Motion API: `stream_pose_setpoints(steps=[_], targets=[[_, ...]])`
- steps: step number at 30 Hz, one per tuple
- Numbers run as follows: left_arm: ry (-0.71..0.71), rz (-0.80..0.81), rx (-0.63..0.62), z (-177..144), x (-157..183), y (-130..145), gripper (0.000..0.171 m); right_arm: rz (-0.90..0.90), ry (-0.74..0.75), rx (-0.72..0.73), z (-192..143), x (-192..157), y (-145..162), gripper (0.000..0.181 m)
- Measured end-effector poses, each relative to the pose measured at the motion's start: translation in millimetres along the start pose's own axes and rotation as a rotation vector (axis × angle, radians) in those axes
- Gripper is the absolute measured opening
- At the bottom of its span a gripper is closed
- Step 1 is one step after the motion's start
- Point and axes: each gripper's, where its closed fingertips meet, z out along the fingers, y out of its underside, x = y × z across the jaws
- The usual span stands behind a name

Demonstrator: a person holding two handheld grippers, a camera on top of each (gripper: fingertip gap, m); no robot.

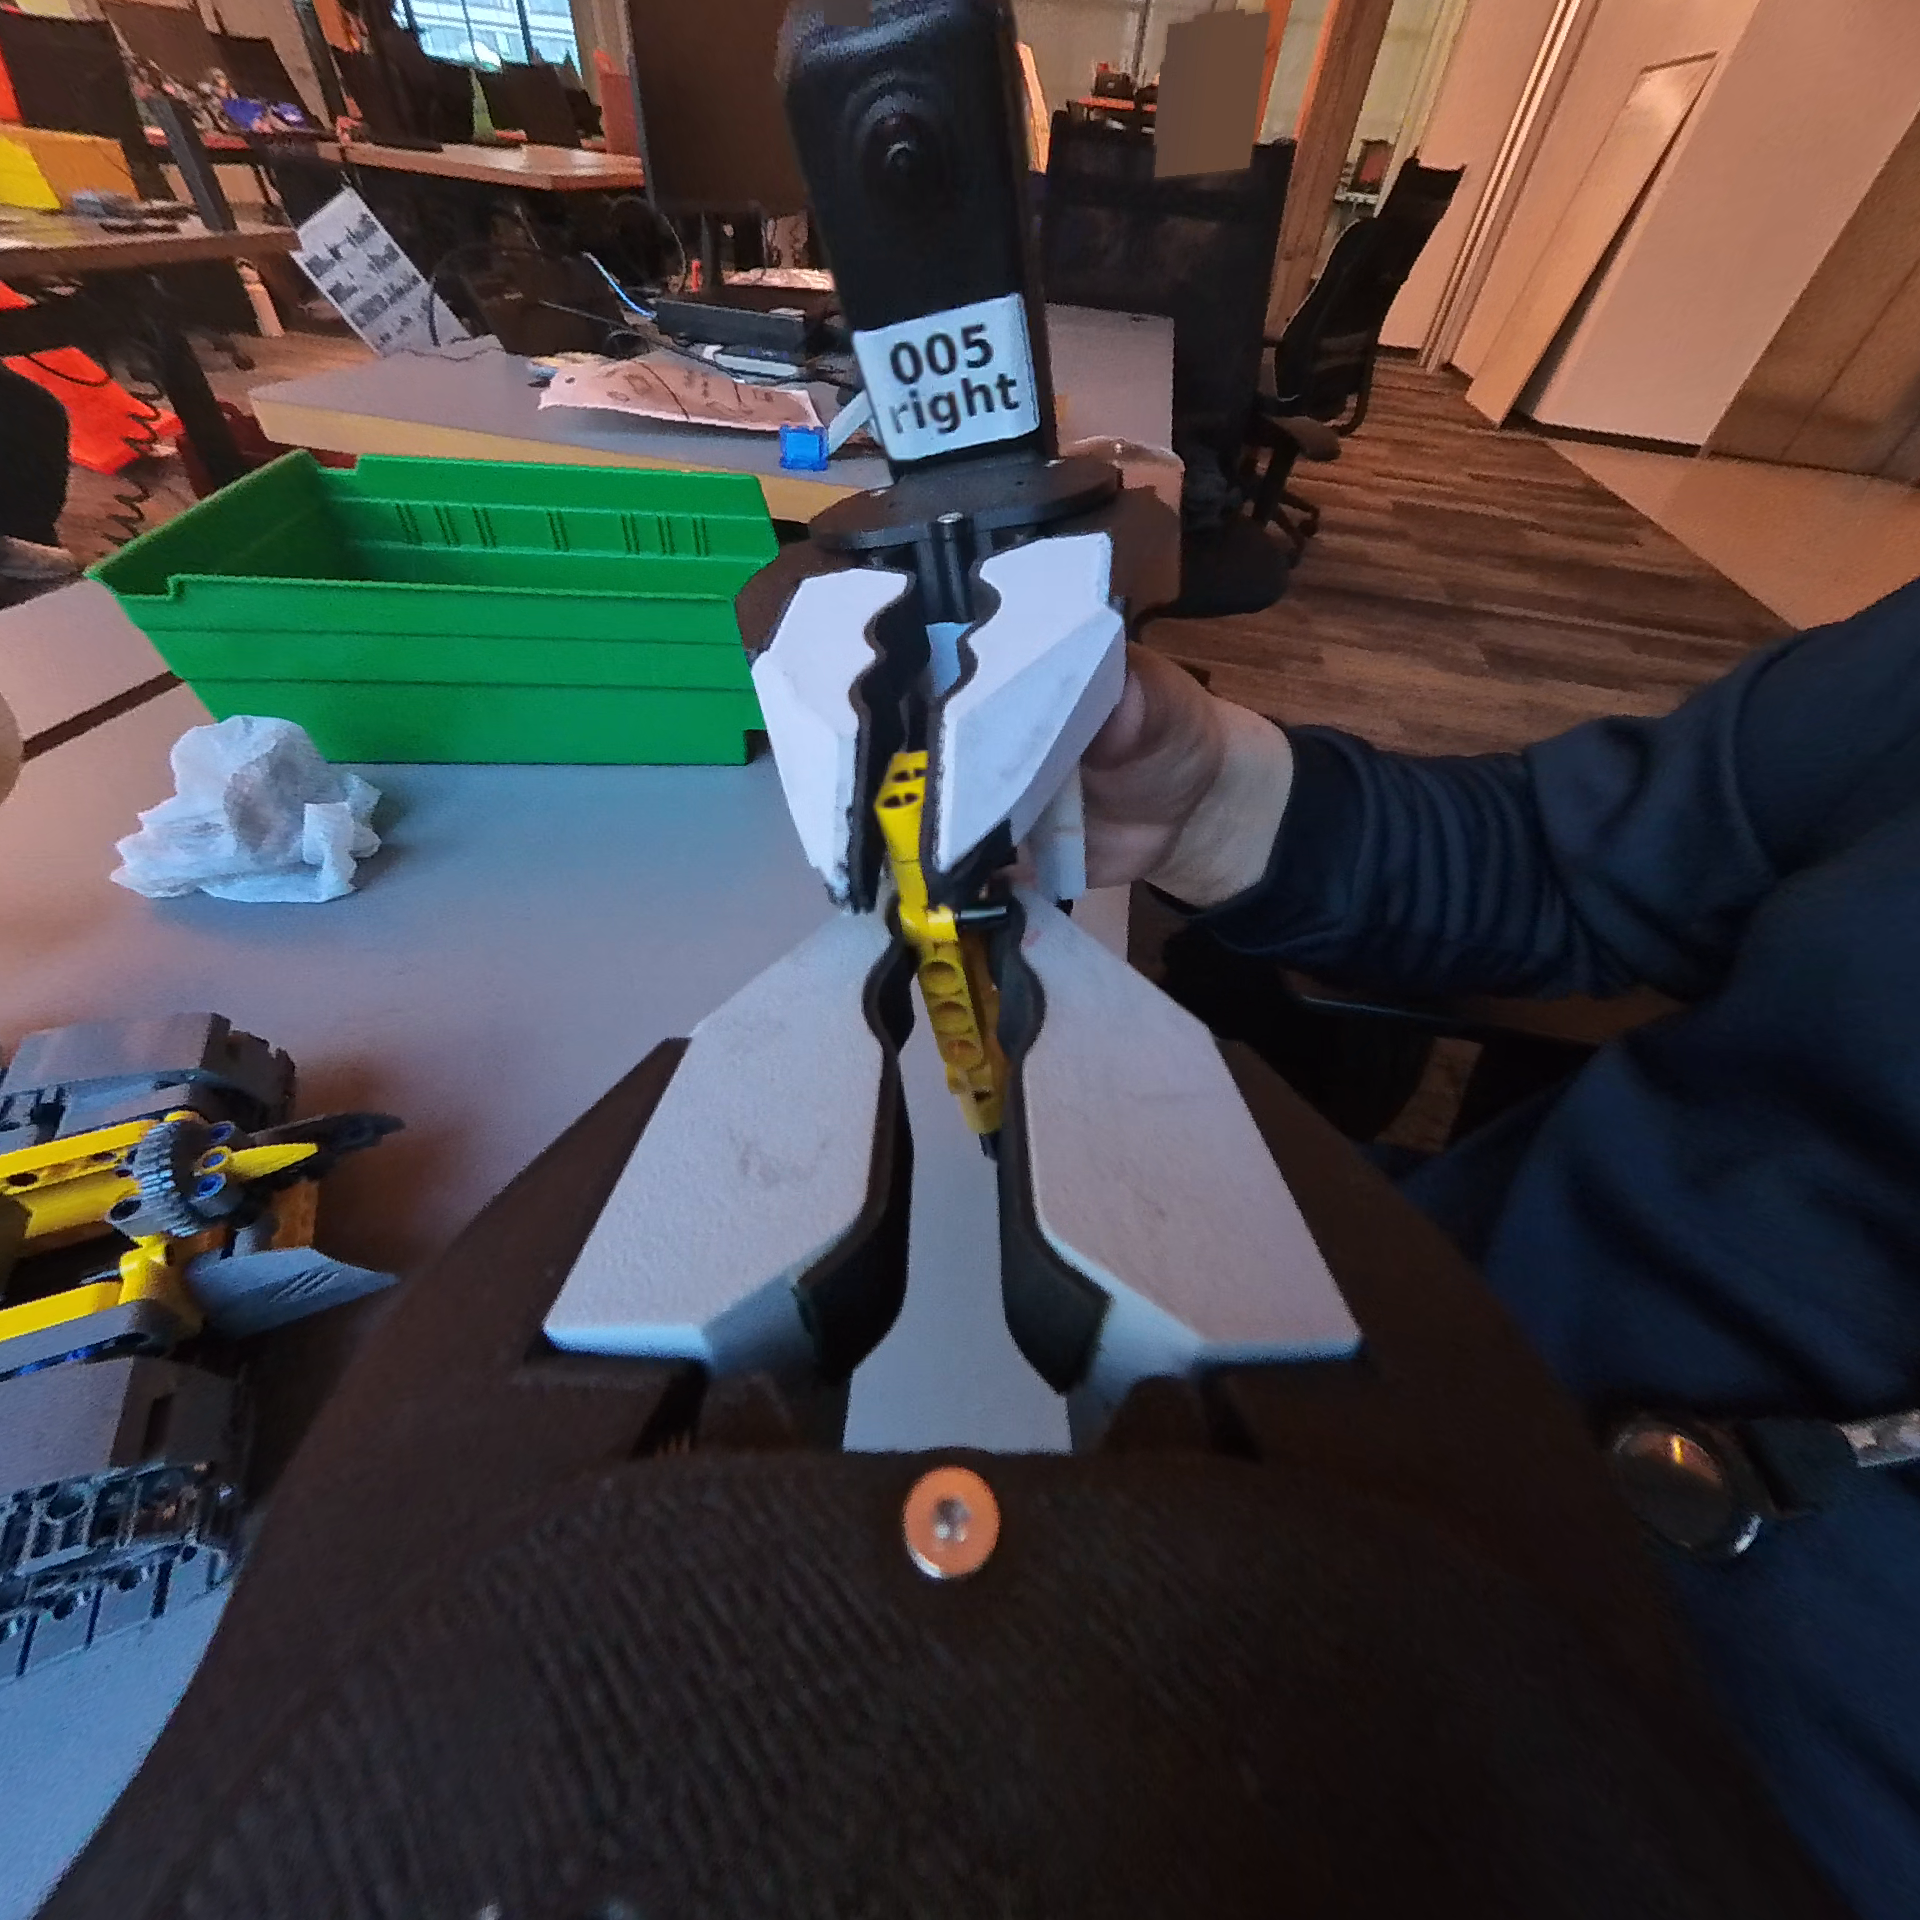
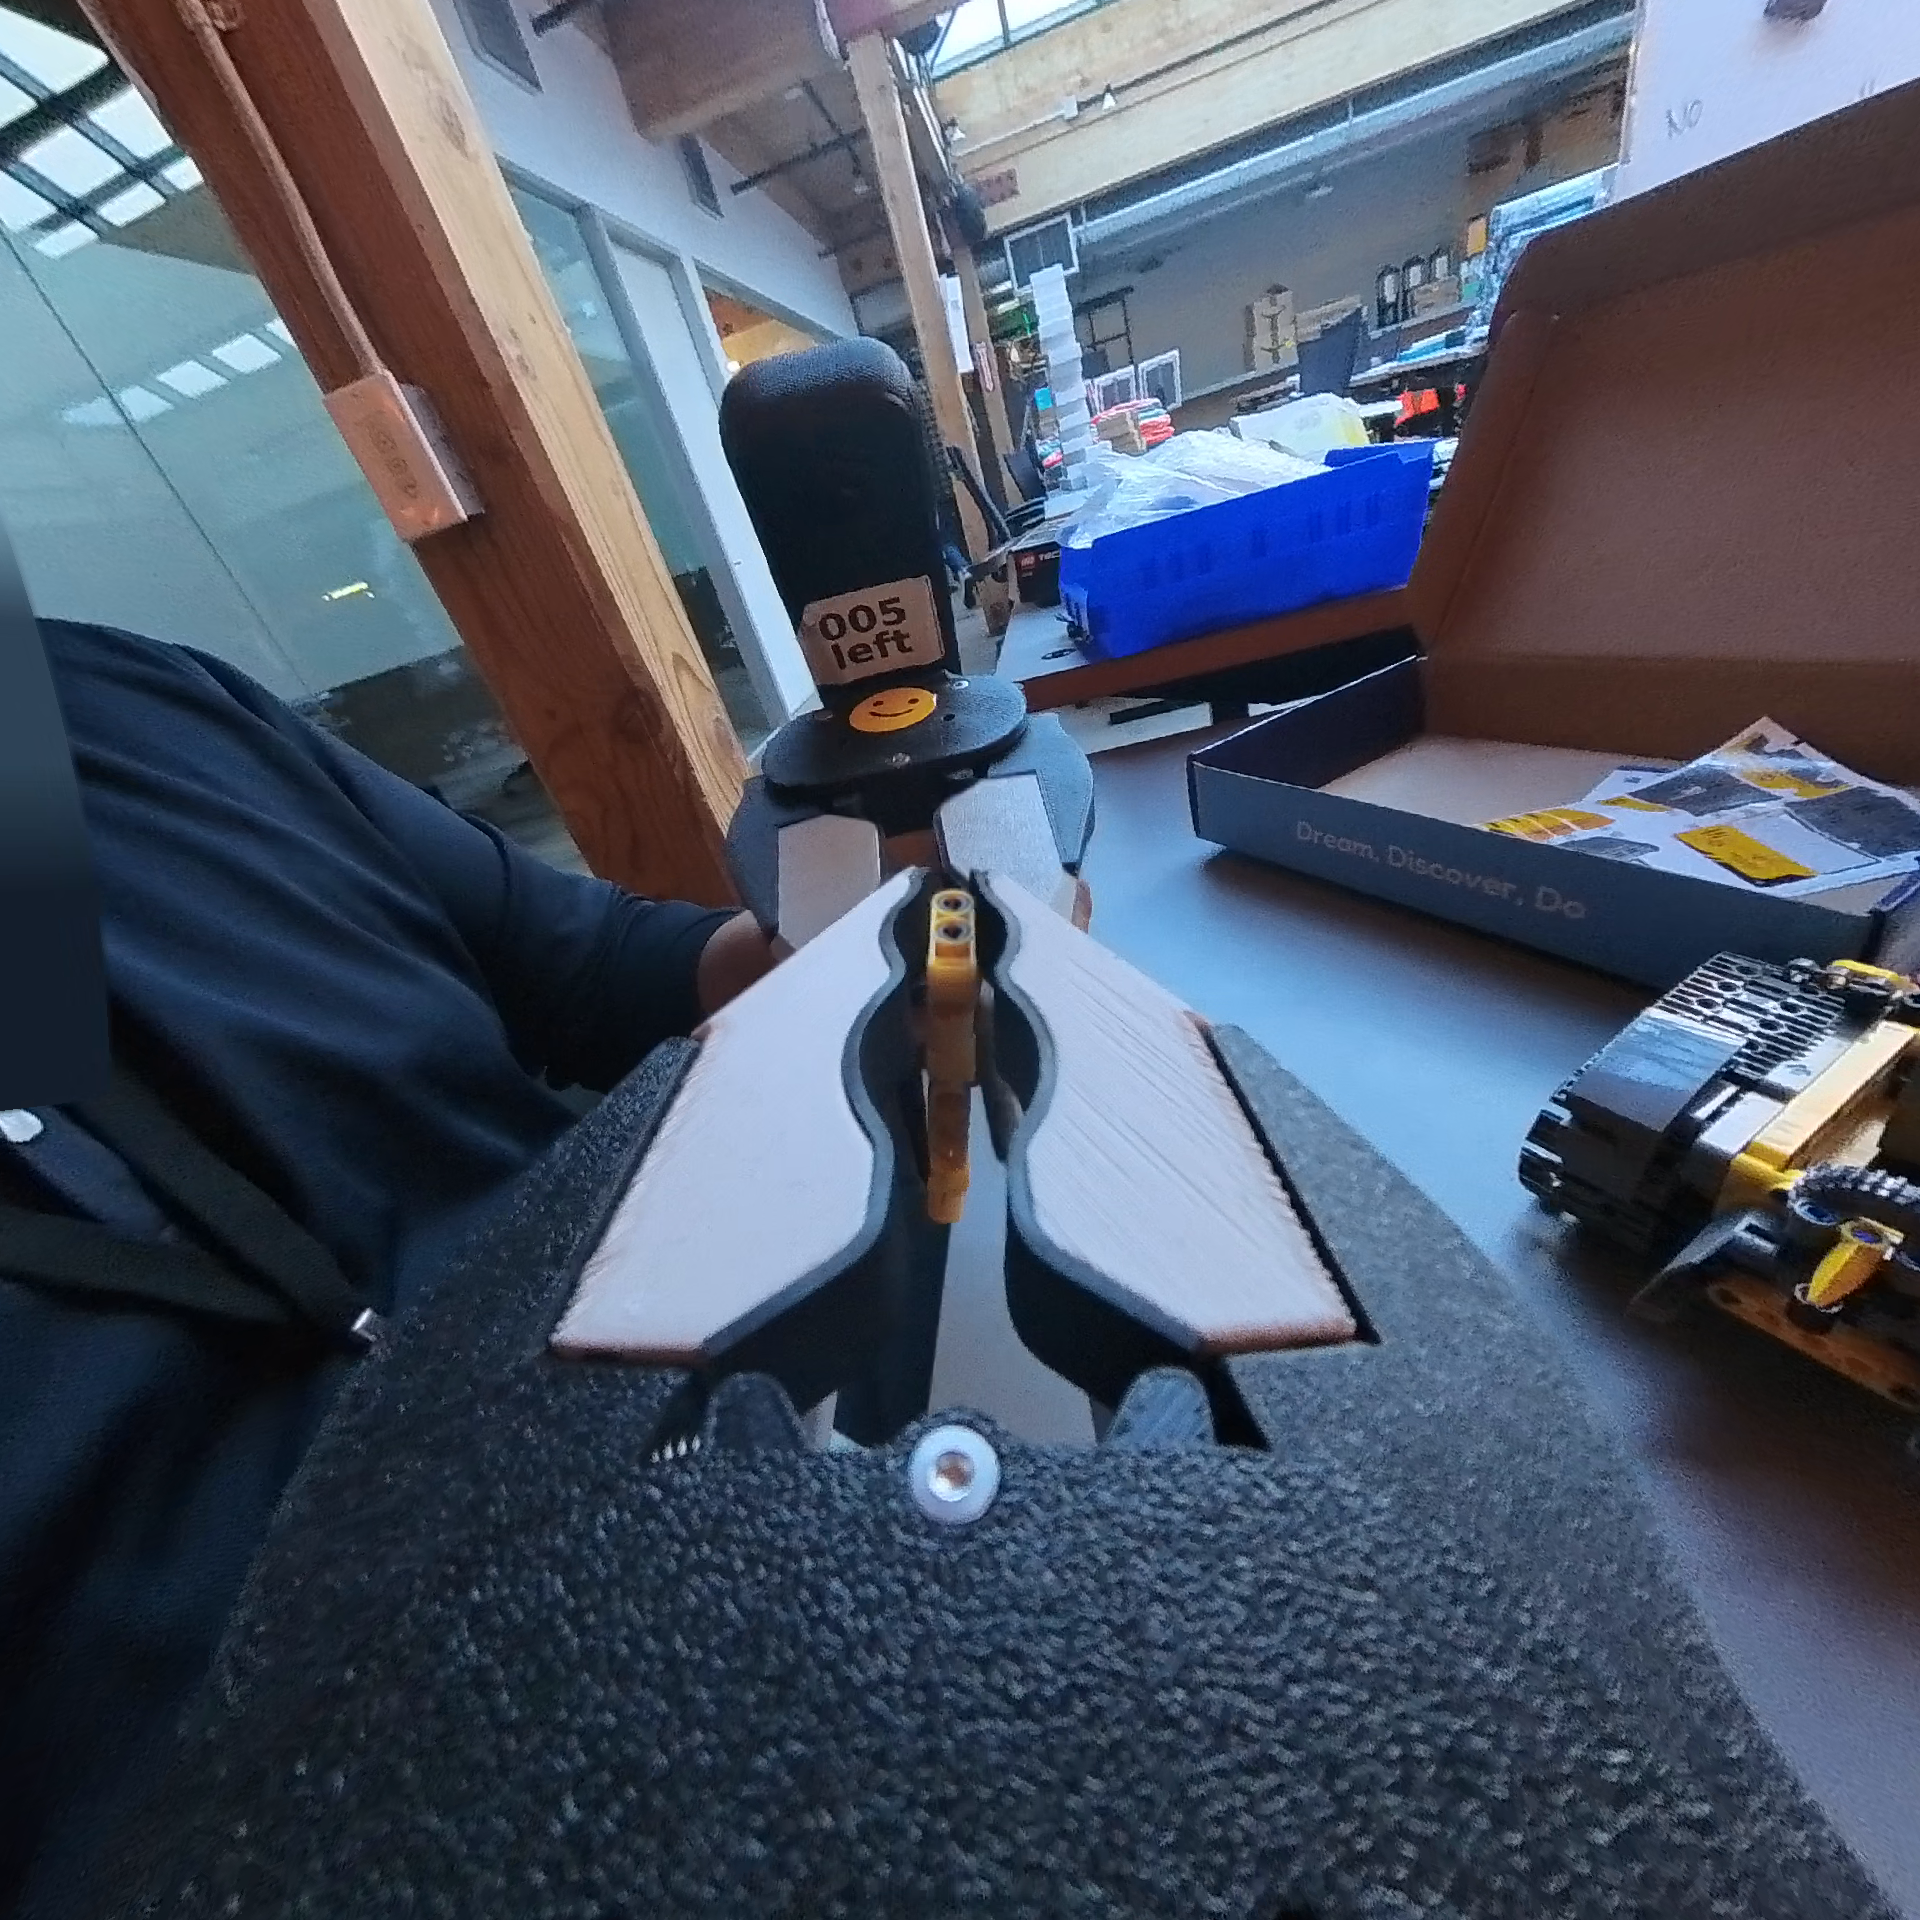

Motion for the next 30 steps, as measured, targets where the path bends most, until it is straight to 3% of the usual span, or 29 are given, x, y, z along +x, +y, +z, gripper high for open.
stream_pose_setpoints(steps=[11,14,17,26,30], targets=[[-0.033,0.026,0.026,-2.0,-1.6,-4.3,0.009,-0.078,0.038,0.026,-0.1,-1.6,-4.1,0.004],[-0.079,0.067,0.227,-8.9,7.2,-32.8,0.009,-0.078,0.009,0.268,1.5,-16.2,-31.2,0.003],[-0.08,-0.043,0.387,-19.3,4.3,-46.4,0.007,0.013,-0.011,0.443,5.3,-15.5,-47.6,0.004],[-0.097,-0.163,0.456,-28.3,-11.8,-46.8,0.007,0.18,0.012,0.669,6.0,4.3,-56.7,0.003],[-0.096,-0.194,0.45,-29.8,-17.8,-43.1,0.007,0.208,0.007,0.687,8.1,10.8,-54.7,0.003]])
